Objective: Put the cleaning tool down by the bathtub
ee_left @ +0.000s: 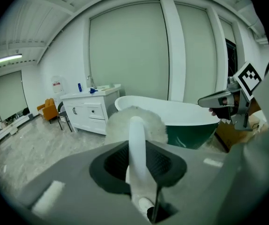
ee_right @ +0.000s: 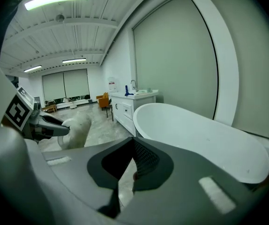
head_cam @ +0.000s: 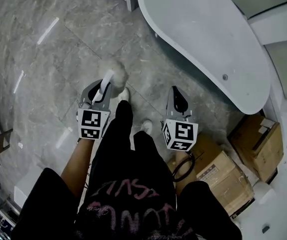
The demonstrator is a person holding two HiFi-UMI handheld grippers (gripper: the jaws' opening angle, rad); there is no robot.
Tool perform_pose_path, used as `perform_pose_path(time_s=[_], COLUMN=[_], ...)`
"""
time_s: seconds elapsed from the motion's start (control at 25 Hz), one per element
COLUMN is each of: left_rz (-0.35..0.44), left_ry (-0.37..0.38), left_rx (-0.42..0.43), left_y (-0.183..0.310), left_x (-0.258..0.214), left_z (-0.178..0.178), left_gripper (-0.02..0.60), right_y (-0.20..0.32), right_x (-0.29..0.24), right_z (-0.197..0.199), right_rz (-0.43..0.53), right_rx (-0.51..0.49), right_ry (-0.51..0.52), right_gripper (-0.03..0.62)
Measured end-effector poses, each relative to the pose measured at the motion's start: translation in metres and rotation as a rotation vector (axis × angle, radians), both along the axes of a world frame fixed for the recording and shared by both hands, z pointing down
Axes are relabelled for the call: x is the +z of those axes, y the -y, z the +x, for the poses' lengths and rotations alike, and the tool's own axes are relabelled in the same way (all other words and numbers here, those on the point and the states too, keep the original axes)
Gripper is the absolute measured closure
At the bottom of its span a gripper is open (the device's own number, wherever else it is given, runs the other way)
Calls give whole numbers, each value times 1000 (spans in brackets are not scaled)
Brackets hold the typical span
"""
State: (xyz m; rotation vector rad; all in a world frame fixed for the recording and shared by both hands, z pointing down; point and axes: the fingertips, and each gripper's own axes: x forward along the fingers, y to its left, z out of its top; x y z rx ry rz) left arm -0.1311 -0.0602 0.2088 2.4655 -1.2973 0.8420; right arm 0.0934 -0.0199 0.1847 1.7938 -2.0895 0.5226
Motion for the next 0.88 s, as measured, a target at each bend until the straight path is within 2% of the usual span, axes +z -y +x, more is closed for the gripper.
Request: perform_pose_path(time_s=[0.36,0.88], left_rz=[-95,-200], left_ry=[14,23], left_rx=[-12,1], left_y=[37,59], left_x=[87,202], left_z=[4,17], left_gripper=[502,500], right_y=[27,56], right_x=[67,166], right_z=[0,15], right_rz=[-78,-160], right_rx=[20,74], right_ry=[5,23], right_gripper=[580,580])
